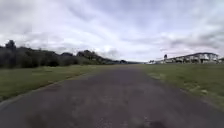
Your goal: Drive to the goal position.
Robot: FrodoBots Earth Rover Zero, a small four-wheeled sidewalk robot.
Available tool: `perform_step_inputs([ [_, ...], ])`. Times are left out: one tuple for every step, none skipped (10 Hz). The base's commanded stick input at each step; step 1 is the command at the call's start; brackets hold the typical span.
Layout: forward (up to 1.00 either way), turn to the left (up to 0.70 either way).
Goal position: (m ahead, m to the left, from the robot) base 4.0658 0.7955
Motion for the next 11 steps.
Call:
perform_step_inputs([
  [0.70,0.00],
  [0.70,0.00],
  [0.70,0.00],
  [0.70,0.00],
  [0.70,0.00],
  [0.70,0.00],
  [0.70,0.00],
  [0.70,-0.08],
  [0.70,-0.18],
  [0.70,-0.25],
  [0.70,-0.30],
])
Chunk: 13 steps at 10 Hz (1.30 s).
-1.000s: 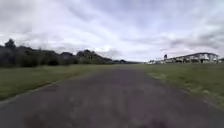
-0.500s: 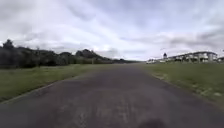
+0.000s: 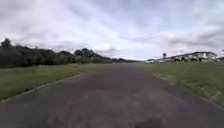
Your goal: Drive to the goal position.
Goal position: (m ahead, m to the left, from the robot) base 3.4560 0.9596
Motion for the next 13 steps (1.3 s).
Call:
perform_step_inputs([
  [0.70,-0.35],
  [0.70,0.00],
  [0.70,0.00],
  [0.70,0.00],
  [0.70,0.00],
  [0.70,0.00],
  [0.70,0.00],
  [0.70,0.00],
  [0.70,0.00],
  [0.67,0.00],
  [0.66,0.00],
  [0.66,0.00],
  [0.66,0.00],
])
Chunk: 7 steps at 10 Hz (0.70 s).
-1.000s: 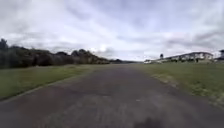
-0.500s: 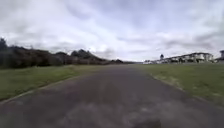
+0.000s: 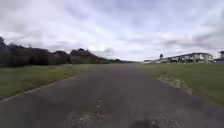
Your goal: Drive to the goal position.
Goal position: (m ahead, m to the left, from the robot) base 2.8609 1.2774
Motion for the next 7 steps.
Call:
perform_step_inputs([
  [0.66,0.00],
  [0.66,0.00],
  [0.66,0.00],
  [0.67,0.00],
  [0.67,0.00],
  [0.66,0.00],
  [0.66,0.00],
])
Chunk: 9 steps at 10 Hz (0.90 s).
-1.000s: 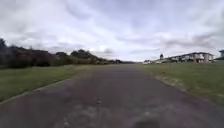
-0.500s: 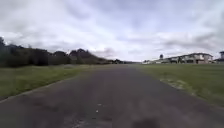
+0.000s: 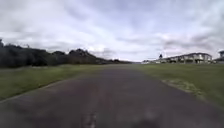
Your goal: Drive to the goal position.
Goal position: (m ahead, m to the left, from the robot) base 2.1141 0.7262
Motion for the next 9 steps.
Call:
perform_step_inputs([
  [0.66,0.00],
  [0.66,0.00],
  [0.66,0.00],
  [0.66,0.00],
  [0.66,0.00],
  [0.66,0.00],
  [0.66,0.00],
  [0.66,0.00],
  [0.66,0.00],
])
